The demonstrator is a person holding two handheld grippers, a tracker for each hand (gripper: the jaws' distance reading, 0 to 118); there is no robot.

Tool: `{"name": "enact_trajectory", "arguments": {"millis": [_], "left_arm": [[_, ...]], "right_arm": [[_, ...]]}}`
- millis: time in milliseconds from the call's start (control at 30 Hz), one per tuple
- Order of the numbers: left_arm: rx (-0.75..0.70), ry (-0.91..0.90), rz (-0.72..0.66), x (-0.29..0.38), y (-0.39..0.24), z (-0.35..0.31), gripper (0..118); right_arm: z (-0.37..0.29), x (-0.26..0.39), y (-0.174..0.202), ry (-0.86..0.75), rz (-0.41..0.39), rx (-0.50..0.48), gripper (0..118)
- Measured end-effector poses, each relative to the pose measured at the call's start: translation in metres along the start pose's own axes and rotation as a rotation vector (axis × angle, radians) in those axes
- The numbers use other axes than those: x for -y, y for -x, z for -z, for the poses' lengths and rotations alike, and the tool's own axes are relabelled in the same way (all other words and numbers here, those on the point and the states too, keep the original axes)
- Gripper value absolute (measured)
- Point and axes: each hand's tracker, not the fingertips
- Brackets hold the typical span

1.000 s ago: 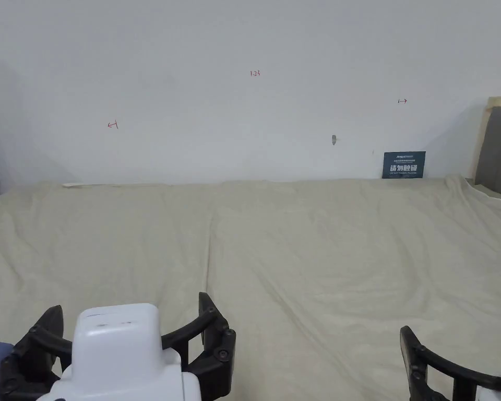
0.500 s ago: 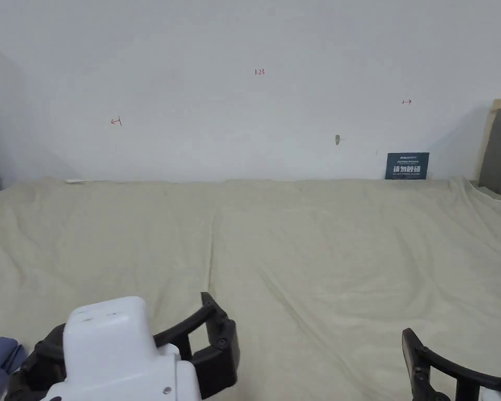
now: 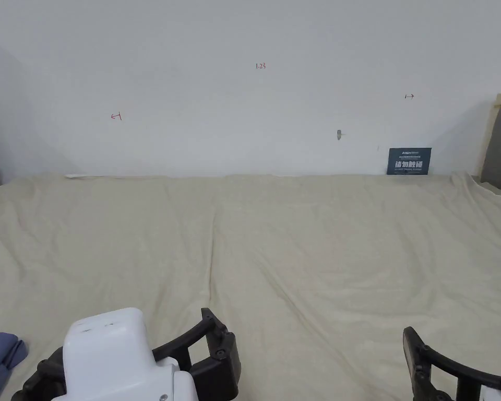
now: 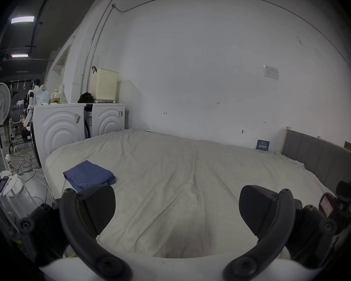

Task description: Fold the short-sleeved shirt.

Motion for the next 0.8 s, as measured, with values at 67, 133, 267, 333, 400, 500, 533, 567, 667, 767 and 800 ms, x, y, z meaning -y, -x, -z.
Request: {"name": "enact_trajectory", "arguments": {"millis": [67, 133, 267, 333, 400, 500, 533, 567, 667, 767, 800], "left_arm": [[0.003, 0.005, 0.004, -0.0004, -0.0012, 0.0008, 118], [0.004, 0.006, 0.021, -0.0004, -0.0020, 0.0015, 118], [0.006, 0.003, 0.033, 0.0004, -0.0021, 0.0017, 118], [0.001, 0.003, 0.036, 0.0005, -0.0023, 0.0017, 118], [0.001, 0.001, 0.044, 0.0007, -0.0023, 0.0012, 118], [0.000, -0.012, 0.060, 0.0012, -0.0025, 0.0008, 118], [0.000, -0.014, 0.065, 0.0015, -0.0026, 0.0006, 118], [0.001, -0.015, 0.069, 0.0015, -0.0027, 0.0005, 118], [0.007, -0.017, 0.070, 0.0010, -0.0029, -0.0005, 118], [0.024, -0.009, 0.065, 0.0000, -0.0021, -0.0015, 118], [0.034, -0.003, 0.058, -0.0003, -0.0014, -0.0018, 118]], "right_arm": [[-0.0001, 0.0003, 0.0002, 0.001, -0.001, -0.001, 103], [-0.0002, 0.0001, 0.0002, 0.002, -0.003, -0.001, 103], [-0.0001, -0.0001, -0.0002, 0.002, -0.004, 0.000, 103], [-0.0001, 0.0003, -0.0003, 0.004, -0.002, 0.001, 103], [0.0002, 0.0011, -0.0007, 0.006, 0.000, 0.001, 103], [0.0004, 0.0021, -0.0002, 0.011, 0.002, -0.001, 103], [0.0004, 0.0024, 0.0002, 0.013, 0.001, -0.002, 103], [0.0004, 0.0027, 0.0005, 0.014, 0.000, -0.003, 103], [0.0003, 0.0036, 0.0010, 0.015, -0.002, -0.005, 103], [0.0005, 0.0038, 0.0016, 0.017, -0.001, -0.007, 103], [0.0007, 0.0039, 0.0019, 0.018, -0.001, -0.008, 103]]}}
